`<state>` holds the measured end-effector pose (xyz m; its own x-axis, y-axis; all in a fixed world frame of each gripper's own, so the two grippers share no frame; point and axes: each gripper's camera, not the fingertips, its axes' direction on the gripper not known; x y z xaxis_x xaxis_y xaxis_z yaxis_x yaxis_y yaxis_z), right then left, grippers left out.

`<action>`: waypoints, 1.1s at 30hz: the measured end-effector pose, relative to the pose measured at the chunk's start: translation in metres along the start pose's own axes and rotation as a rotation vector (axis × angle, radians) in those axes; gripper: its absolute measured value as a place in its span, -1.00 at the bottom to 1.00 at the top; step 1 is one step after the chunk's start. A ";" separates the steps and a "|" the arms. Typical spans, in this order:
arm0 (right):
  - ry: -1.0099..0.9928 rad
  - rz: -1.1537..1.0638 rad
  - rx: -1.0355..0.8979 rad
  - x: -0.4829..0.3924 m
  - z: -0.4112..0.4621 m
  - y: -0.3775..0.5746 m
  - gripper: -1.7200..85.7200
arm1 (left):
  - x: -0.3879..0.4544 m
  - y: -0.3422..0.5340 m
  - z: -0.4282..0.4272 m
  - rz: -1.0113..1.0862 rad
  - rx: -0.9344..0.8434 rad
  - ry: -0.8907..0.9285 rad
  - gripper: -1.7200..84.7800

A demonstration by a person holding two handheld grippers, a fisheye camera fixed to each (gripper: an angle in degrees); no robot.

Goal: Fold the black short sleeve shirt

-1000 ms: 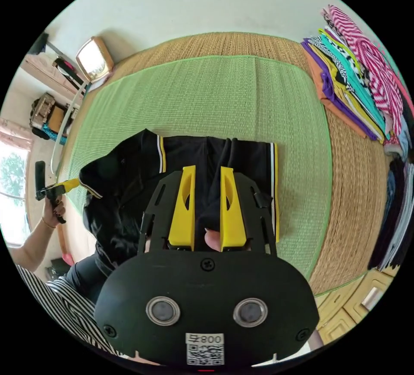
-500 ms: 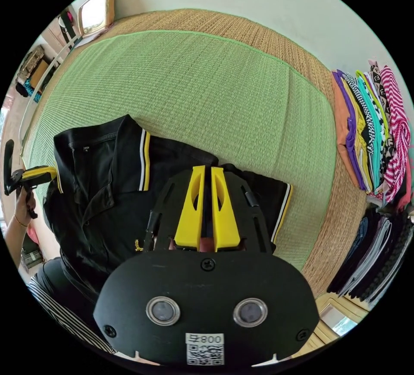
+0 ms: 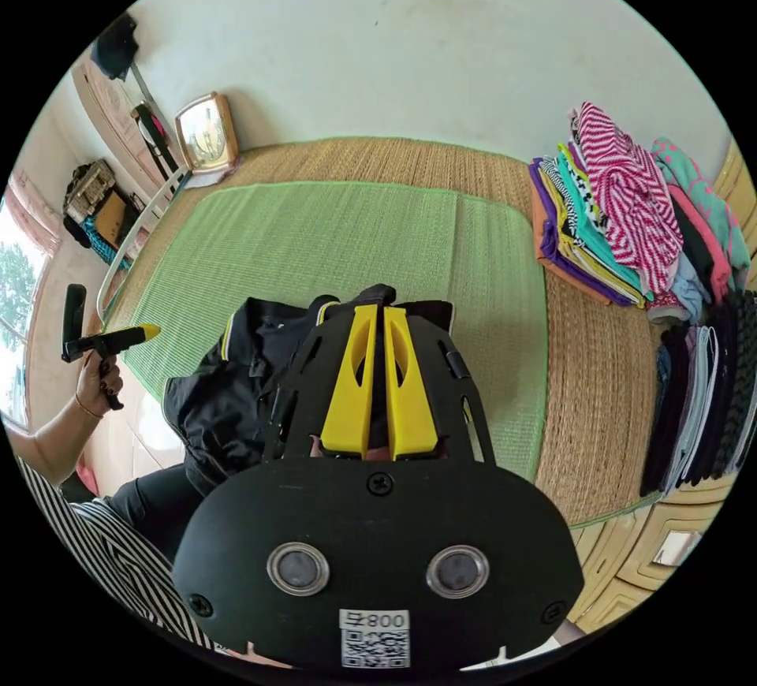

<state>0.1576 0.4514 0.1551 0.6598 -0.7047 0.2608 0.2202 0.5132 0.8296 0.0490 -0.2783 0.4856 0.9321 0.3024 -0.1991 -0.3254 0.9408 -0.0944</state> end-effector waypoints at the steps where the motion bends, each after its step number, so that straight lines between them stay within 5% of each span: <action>1: -0.004 0.004 0.016 -0.004 -0.013 0.002 -0.95 | 0.003 0.002 -0.005 0.006 0.011 0.003 -0.96; 11: 0.024 -0.049 0.133 -0.110 -0.146 0.027 -0.95 | 0.025 0.039 0.005 0.116 -0.032 0.070 -0.89; 18: 0.030 -0.021 0.086 -0.152 -0.158 0.019 -0.95 | 0.025 0.040 0.108 0.132 -0.298 -0.146 -0.80; 27: -0.012 0.010 0.051 -0.181 -0.180 0.011 -0.95 | 0.018 0.053 0.176 0.235 -0.436 -0.492 -0.85; 33: -0.069 0.056 0.086 -0.200 -0.227 0.026 -0.95 | 0.017 0.092 0.158 0.246 -0.402 -0.437 -0.93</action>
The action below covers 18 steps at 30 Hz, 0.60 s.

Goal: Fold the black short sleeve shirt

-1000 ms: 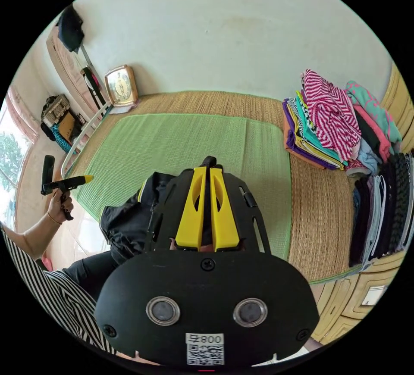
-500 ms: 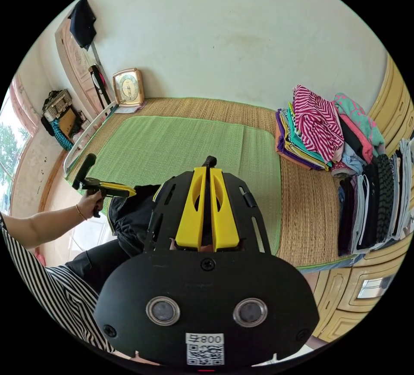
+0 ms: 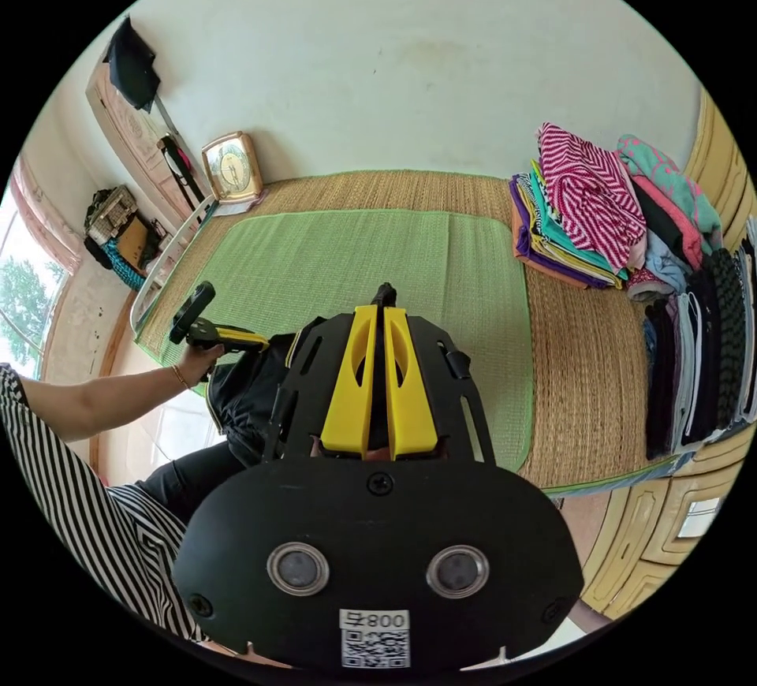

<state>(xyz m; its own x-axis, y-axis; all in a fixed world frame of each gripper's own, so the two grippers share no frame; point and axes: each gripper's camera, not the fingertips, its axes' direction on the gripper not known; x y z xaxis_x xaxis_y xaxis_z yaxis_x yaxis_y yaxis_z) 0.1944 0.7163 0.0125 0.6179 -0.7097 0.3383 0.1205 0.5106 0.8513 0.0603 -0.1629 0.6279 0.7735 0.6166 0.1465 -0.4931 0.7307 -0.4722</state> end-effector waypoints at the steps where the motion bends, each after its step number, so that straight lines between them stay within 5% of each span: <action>1: -0.006 0.004 0.008 -0.003 -0.008 0.002 -0.95 | 0.000 0.008 -0.005 -0.003 0.026 0.020 -0.93; 11: -0.037 0.083 0.338 -0.054 -0.240 0.078 -0.95 | 0.001 0.200 -0.162 -0.036 0.589 0.237 -0.94; 18: -0.024 0.013 0.752 -0.133 -0.453 0.150 -0.96 | 0.045 0.335 -0.282 0.184 0.981 0.219 -0.95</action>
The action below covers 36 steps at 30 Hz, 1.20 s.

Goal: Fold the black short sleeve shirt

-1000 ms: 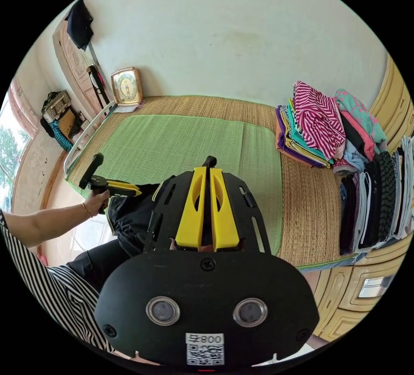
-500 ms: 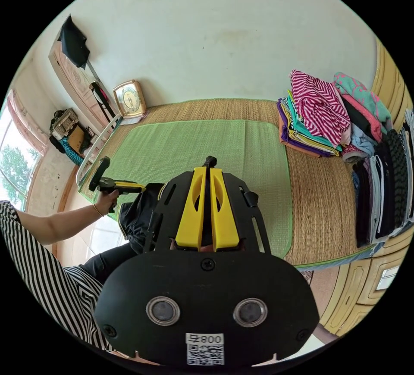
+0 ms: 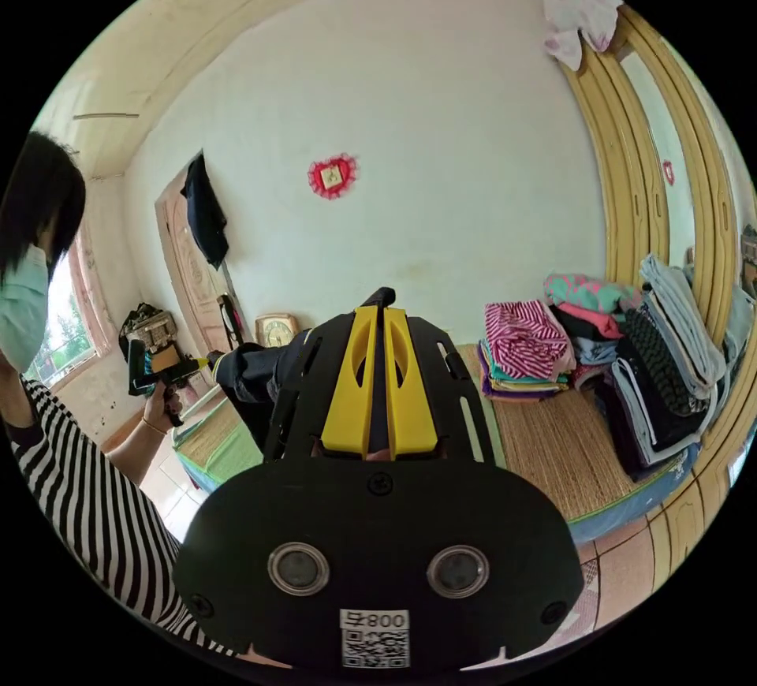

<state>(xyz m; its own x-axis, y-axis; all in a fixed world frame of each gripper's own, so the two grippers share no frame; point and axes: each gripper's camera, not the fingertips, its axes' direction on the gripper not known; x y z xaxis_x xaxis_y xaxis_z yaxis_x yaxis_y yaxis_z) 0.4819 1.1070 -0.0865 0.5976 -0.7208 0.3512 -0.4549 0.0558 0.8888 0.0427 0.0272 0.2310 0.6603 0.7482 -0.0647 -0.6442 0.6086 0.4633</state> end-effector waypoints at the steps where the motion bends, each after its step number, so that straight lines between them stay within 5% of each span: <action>1: 0.003 -0.012 0.027 -0.009 -0.015 -0.006 -0.96 | 0.008 -0.001 -0.010 0.022 0.018 0.006 -0.95; 12: -0.049 -0.227 0.446 -0.135 -0.239 -0.070 -0.96 | 0.120 0.010 -0.214 0.342 0.423 -0.039 -0.95; 19: -0.048 -0.305 0.505 -0.159 -0.267 -0.076 -0.96 | 0.156 0.024 -0.270 0.450 0.491 -0.188 -0.95; 28: -0.043 -0.253 0.273 -0.088 -0.101 -0.116 -0.95 | 0.083 -0.024 -0.202 0.346 0.311 -0.276 -0.94; 36: -0.034 -0.154 -0.182 0.059 0.253 -0.139 -0.94 | -0.109 -0.114 0.000 0.082 -0.029 -0.350 -0.93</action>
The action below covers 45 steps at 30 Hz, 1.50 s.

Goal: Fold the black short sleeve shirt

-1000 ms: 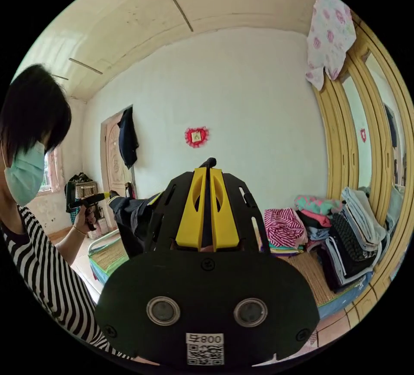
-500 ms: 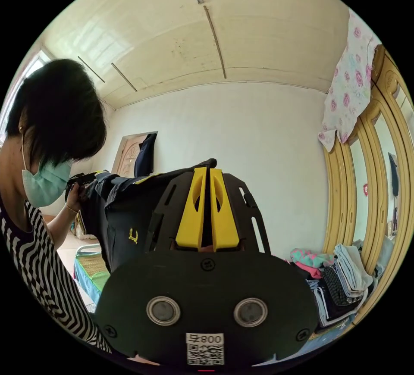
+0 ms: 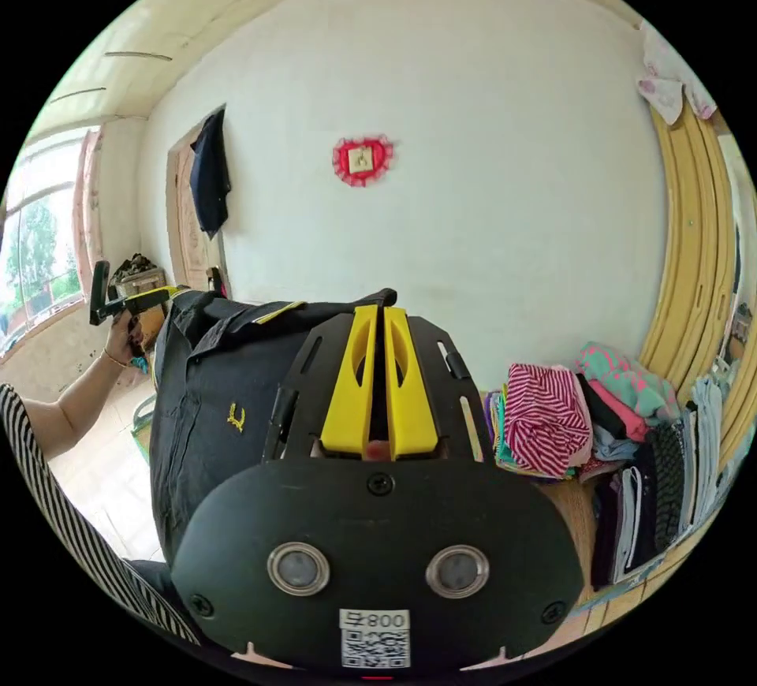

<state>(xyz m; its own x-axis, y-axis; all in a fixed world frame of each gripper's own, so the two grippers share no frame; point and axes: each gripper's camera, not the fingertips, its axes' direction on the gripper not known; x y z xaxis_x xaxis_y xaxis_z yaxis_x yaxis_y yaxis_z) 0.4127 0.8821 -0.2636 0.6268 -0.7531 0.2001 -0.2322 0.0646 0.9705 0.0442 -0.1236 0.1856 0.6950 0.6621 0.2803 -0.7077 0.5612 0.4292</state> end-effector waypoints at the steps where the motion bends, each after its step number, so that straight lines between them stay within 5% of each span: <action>1: -0.013 0.014 -0.039 0.015 0.030 0.001 -0.94 | -0.011 -0.003 0.023 -0.028 -0.032 0.006 -0.92; 6: 0.149 0.204 -0.460 0.152 0.269 0.067 -0.90 | -0.094 0.020 0.218 -0.221 -0.362 -0.075 -0.85; 11: 0.046 0.331 -0.653 0.243 0.341 0.207 -0.85 | -0.132 0.105 0.305 -0.315 -0.614 0.017 -0.81; 18: -0.080 0.400 -0.948 0.270 0.290 0.435 -0.80 | -0.150 0.264 0.265 -0.571 -0.855 0.256 -0.78; 30: -0.109 0.619 -1.061 0.345 0.194 0.571 -0.76 | -0.143 0.372 0.179 -0.982 -0.896 0.490 -0.68; 37: -0.158 0.748 -1.094 0.410 0.181 0.612 -0.92 | -0.141 0.357 0.216 -1.045 -0.832 0.580 -0.89; 45: -0.173 0.752 -0.960 0.497 0.102 0.595 -0.96 | -0.151 0.276 0.165 -0.927 -0.712 0.577 -0.93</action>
<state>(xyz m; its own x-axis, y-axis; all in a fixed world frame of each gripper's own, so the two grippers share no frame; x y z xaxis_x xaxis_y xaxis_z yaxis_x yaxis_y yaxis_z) 0.5101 0.4794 0.3993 0.4497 -0.3928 0.8022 0.1940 0.9196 0.3415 -0.2349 -0.1507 0.4030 0.9296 -0.0944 -0.3564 -0.0322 0.9422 -0.3334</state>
